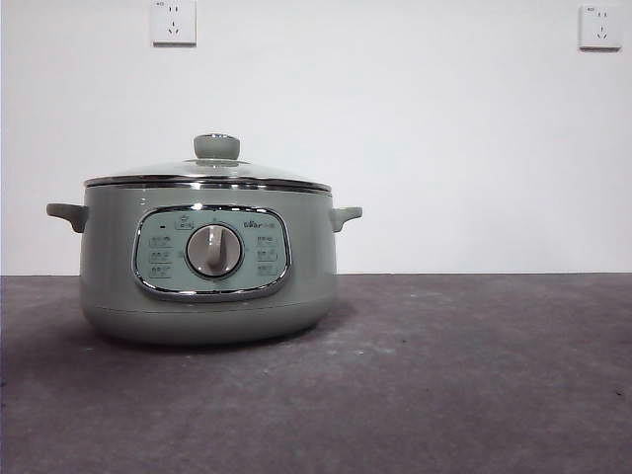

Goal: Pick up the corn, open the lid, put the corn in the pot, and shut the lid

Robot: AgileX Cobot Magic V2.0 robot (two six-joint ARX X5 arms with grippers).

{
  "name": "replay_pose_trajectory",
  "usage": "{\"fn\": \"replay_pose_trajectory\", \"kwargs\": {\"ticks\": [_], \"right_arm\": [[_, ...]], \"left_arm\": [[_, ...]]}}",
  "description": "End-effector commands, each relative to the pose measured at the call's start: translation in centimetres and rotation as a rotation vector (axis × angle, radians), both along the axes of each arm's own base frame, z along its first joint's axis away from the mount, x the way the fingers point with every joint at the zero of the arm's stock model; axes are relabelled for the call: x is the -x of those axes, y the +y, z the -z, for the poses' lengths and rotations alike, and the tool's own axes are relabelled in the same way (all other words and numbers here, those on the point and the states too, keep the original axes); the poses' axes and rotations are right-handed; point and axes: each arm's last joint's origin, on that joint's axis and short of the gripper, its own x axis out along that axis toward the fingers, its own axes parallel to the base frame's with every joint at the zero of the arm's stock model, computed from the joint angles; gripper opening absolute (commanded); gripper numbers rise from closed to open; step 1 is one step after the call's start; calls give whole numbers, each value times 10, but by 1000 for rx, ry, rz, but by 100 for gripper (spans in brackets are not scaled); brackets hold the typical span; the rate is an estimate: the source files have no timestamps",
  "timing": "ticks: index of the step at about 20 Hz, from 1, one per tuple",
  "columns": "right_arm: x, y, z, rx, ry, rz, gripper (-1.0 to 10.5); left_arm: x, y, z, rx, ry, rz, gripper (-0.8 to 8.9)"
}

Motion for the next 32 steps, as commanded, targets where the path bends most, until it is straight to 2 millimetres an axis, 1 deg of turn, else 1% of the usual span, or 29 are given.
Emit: {"fn": "replay_pose_trajectory", "kwargs": {"ticks": [1,4,6,8,10,12,13,14,15,16,18,21,23,25,27,30,32], "right_arm": [[1,0,3,22,25,-5,1],[1,0,3,22,25,-5,1],[1,0,3,22,25,-5,1],[1,0,3,22,25,-5,1],[1,0,3,24,23,-2,1],[1,-1,3,27,21,1,1],[1,-1,3,28,20,2,1],[1,-1,3,28,20,2,1],[1,-1,3,28,20,2,1],[1,-1,3,28,20,2,1],[1,-1,3,28,20,2,1],[1,-1,3,28,20,2,1],[1,-1,3,28,20,2,1],[1,-1,3,28,20,2,1],[1,-1,3,28,20,2,1],[1,-1,3,28,20,2,1],[1,-1,3,28,20,2,1]], "left_arm": [[2,1,-3,-3,-7,-10,-1],[-1,1,-6,28,-29,-39,-1],[-3,1,-11,59,-90,-52,-1],[-5,2,-17,43,-185,-84,-1],[-4,7,-29,6,-365,-130,-1],[-5,13,-38,5,-582,-155,-1],[-4,16,-38,29,-688,-164,-1],[-3,20,-33,63,-787,-169,-1],[-3,22,-22,87,-869,-177,-1],[-4,25,-7,92,-925,-203,-1],[-6,29,32,72,-965,-258,-1],[-6,36,97,22,-913,-335,-1],[-2,40,134,-2,-866,-359,-1],[4,43,163,-27,-839,-397,-1],[8,46,188,-47,-824,-451,-1],[14,48,220,-32,-818,-487,-1],[16,48,236,-4,-807,-500,-1]]}}
